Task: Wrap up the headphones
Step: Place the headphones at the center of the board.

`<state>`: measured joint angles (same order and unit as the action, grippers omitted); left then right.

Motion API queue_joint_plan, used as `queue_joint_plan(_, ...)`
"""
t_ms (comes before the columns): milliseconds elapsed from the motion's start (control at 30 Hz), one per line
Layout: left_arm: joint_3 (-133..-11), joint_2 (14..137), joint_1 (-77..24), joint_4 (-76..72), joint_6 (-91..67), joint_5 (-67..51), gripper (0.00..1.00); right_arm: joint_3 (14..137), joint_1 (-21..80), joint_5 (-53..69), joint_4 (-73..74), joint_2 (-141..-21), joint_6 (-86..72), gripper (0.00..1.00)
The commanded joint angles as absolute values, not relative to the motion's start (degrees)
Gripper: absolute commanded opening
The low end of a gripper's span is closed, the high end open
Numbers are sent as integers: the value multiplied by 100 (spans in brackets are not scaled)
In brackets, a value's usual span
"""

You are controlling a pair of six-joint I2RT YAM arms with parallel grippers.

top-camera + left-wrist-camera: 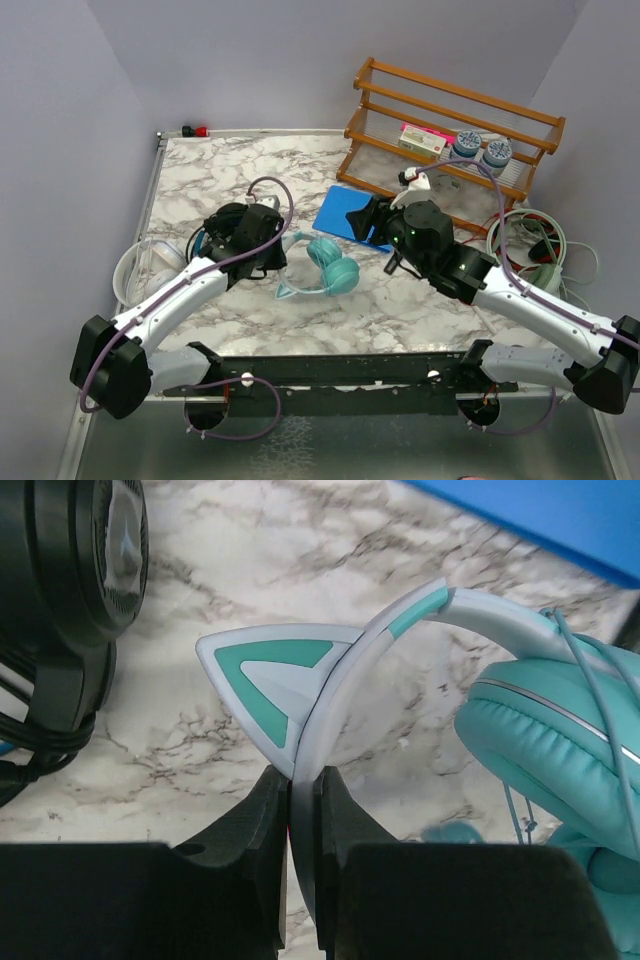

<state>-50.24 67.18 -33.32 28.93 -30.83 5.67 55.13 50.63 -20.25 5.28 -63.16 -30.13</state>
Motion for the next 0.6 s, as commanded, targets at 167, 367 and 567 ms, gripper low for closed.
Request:
queue_joint_plan(167, -4357, 7194, -2775, 1429, -3451, 966, 0, 5403, 5046, -1747, 554, -6249, -2565, 56)
queue_joint_plan(367, -4433, 8103, -2538, 298, -3394, 1662, 0, 5277, 5049, -1618, 715, -6259, -1920, 58)
queue_joint_plan(567, -4979, 9385, -2162, -485, -3264, 1756, 0, 4963, 5052, -1710, 695, -5860, -1820, 61)
